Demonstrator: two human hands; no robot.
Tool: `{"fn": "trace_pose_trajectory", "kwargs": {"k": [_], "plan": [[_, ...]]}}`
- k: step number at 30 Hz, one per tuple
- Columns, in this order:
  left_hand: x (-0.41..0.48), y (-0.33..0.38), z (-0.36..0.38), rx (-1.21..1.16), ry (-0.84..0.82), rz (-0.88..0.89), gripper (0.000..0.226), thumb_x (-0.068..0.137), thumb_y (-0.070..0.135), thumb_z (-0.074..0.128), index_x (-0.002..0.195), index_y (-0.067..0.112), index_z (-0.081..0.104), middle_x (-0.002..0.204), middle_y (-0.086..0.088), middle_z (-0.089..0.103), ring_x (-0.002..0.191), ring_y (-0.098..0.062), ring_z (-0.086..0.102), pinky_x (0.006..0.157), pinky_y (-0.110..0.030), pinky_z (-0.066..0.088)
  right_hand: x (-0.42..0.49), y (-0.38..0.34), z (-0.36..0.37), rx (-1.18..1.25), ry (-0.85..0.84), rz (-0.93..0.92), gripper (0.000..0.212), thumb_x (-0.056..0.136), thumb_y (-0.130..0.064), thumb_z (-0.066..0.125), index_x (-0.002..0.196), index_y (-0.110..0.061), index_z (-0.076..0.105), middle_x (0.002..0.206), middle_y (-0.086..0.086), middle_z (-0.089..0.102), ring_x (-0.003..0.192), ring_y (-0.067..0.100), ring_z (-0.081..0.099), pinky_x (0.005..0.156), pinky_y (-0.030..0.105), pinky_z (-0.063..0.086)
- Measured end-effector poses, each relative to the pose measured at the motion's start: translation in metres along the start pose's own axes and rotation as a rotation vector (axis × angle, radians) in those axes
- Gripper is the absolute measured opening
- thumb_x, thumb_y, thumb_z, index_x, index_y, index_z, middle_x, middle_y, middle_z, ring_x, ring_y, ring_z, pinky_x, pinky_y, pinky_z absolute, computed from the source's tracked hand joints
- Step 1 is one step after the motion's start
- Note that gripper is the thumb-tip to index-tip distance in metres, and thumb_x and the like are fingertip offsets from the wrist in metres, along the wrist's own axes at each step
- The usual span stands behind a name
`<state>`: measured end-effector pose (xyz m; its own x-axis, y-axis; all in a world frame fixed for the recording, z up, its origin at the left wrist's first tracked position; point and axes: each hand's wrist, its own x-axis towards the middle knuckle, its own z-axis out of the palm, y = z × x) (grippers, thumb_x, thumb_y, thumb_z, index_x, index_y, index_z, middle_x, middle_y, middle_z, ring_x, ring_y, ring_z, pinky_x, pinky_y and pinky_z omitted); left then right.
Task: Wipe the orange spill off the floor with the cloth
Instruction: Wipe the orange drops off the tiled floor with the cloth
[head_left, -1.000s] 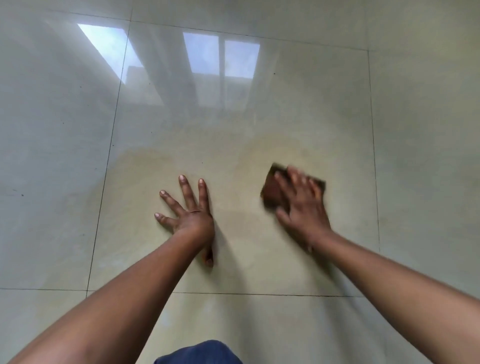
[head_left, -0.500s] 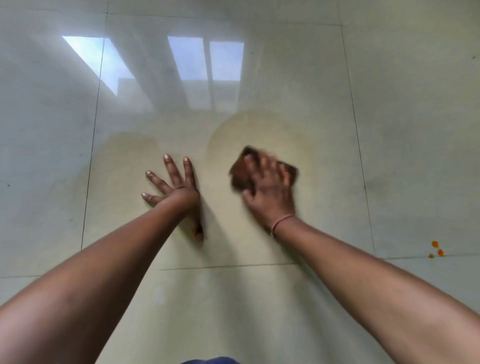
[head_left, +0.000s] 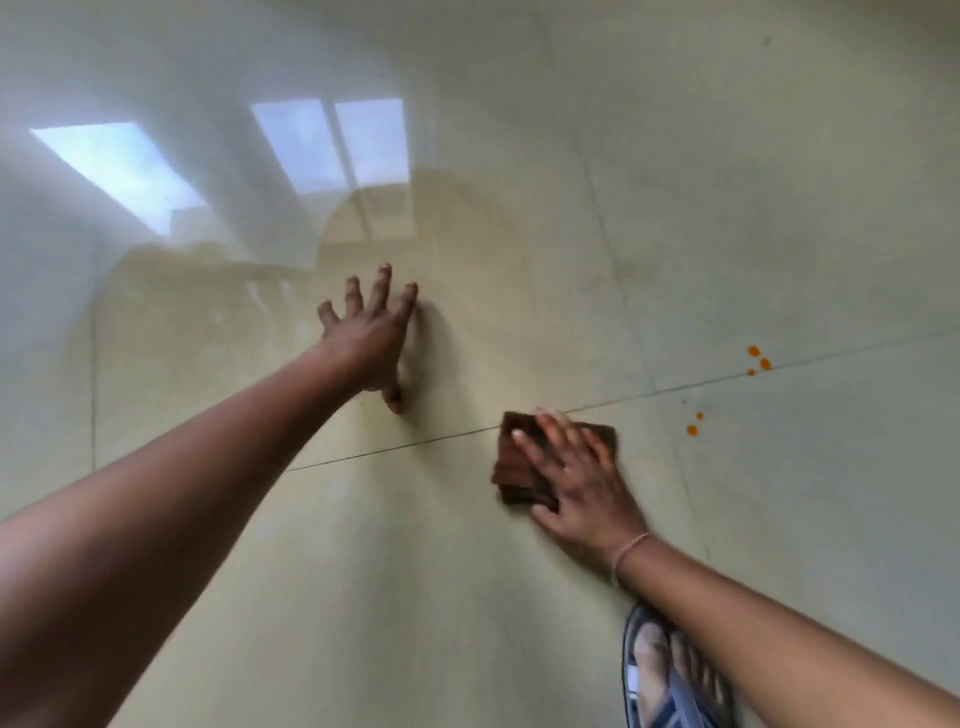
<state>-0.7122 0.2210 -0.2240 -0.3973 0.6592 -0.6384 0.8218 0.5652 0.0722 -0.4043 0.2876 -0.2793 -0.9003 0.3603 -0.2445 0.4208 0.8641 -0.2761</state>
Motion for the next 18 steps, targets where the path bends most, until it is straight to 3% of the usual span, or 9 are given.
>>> {"fn": "trace_pose_trajectory", "kwargs": {"k": [3, 5, 7, 10, 12, 16, 18], "plan": [[0.013, 0.074, 0.002, -0.088, -0.042, 0.144, 0.150, 0.047, 0.045, 0.093, 0.152, 0.027, -0.013, 0.156, -0.004, -0.031, 0.144, -0.042, -0.015, 0.109, -0.069, 0.012, 0.020, 0.055, -0.021, 0.009, 0.126, 0.308, 0.076, 0.082, -0.045, 0.051, 0.151, -0.029, 0.022, 0.159, 0.008, 0.019, 0.146, 0.026, 0.019, 0.116, 0.044, 0.014], [0.021, 0.113, 0.010, -0.114, -0.097, 0.177, 0.156, 0.043, 0.049, 0.092, 0.150, 0.027, -0.018, 0.155, -0.003, -0.034, 0.142, -0.044, -0.021, 0.106, -0.072, 0.009, 0.045, 0.050, -0.024, 0.039, 0.201, 0.495, 0.073, 0.086, -0.044, 0.051, 0.151, -0.028, 0.023, 0.160, 0.007, 0.017, 0.147, 0.024, 0.014, 0.116, 0.042, 0.010], [0.031, 0.133, 0.018, -0.086, -0.134, 0.151, 0.163, 0.038, 0.051, 0.093, 0.147, 0.027, -0.026, 0.150, -0.003, -0.042, 0.136, -0.047, -0.032, 0.103, -0.076, 0.000, 0.031, 0.034, -0.012, 0.082, 0.214, 0.449, 0.074, 0.083, -0.045, 0.046, 0.151, -0.028, 0.021, 0.160, 0.008, 0.018, 0.147, 0.023, 0.013, 0.116, 0.043, 0.010], [0.034, 0.136, 0.021, -0.049, -0.169, 0.096, 0.168, 0.035, 0.055, 0.092, 0.142, 0.028, -0.034, 0.143, -0.003, -0.051, 0.131, -0.047, -0.039, 0.101, -0.076, -0.004, -0.052, 0.033, -0.001, 0.081, 0.097, 0.347, 0.077, 0.082, -0.043, 0.049, 0.152, -0.030, 0.018, 0.160, 0.007, 0.019, 0.147, 0.023, 0.015, 0.115, 0.041, 0.012], [0.029, 0.137, 0.016, -0.037, -0.182, 0.079, 0.168, 0.036, 0.055, 0.093, 0.142, 0.027, -0.035, 0.142, -0.003, -0.052, 0.132, -0.047, -0.039, 0.102, -0.076, -0.002, -0.063, 0.056, -0.008, 0.076, 0.087, 0.435, 0.077, 0.087, -0.037, 0.053, 0.152, -0.032, 0.011, 0.161, 0.005, 0.012, 0.148, 0.022, 0.010, 0.117, 0.041, 0.011], [0.022, 0.142, 0.011, -0.022, -0.192, 0.051, 0.168, 0.039, 0.052, 0.094, 0.142, 0.026, -0.036, 0.142, -0.004, -0.052, 0.133, -0.048, -0.037, 0.103, -0.077, 0.002, -0.013, 0.051, -0.024, 0.103, 0.094, 0.692, 0.069, 0.095, -0.038, 0.044, 0.153, -0.026, 0.008, 0.162, 0.009, 0.004, 0.148, 0.025, 0.003, 0.120, 0.042, 0.007], [0.027, 0.147, 0.010, 0.006, -0.202, 0.023, 0.168, 0.040, 0.050, 0.094, 0.140, 0.025, -0.039, 0.141, -0.007, -0.053, 0.132, -0.050, -0.037, 0.102, -0.077, 0.004, -0.022, 0.032, -0.013, 0.088, 0.135, 0.638, 0.071, 0.093, -0.040, 0.042, 0.153, -0.026, 0.007, 0.162, 0.008, 0.004, 0.148, 0.024, 0.002, 0.119, 0.042, 0.005]]}}
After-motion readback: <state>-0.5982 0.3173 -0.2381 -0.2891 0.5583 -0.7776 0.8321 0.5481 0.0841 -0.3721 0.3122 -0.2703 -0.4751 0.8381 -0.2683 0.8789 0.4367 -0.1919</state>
